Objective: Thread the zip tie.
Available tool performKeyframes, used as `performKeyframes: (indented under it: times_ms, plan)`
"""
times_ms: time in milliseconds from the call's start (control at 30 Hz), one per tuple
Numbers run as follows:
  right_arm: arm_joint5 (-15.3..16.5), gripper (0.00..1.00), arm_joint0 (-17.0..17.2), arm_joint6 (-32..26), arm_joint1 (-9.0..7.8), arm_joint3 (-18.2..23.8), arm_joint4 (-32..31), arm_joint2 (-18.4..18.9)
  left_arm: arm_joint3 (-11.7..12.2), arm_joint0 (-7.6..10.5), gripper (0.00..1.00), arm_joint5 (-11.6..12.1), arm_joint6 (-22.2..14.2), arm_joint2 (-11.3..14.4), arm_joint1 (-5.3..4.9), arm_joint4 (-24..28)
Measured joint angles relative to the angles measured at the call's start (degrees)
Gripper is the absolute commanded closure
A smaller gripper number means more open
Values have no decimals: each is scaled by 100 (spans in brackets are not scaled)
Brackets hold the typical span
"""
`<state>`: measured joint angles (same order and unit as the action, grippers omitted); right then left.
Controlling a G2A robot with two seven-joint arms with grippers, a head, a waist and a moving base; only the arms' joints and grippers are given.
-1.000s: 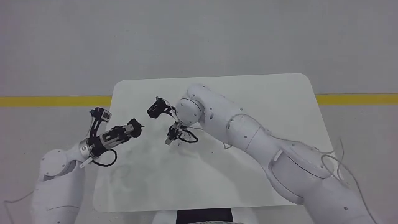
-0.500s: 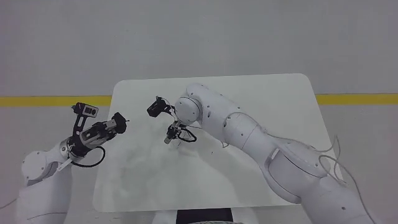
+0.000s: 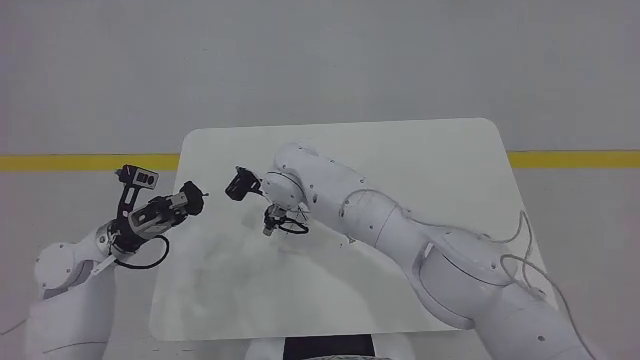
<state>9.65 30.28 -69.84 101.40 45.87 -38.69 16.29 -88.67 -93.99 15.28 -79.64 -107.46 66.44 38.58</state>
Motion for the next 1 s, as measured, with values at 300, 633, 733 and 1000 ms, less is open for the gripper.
performKeyframes:
  times_ms: [300,633,733,1000]
  plan:
    - [37,58,-31,120,276,-584,-146,-76,0,0,100,0,0,0,0,0]
    - [300,65,6,191,459,-942,-343,-117,0,0,100,0,0,0,0,0]
    - [401,69,23,210,517,-1053,-367,-123,0,0,100,0,0,0,0,0]
    - [582,73,50,269,694,-1375,-407,-133,0,0,100,0,0,0,0,0]
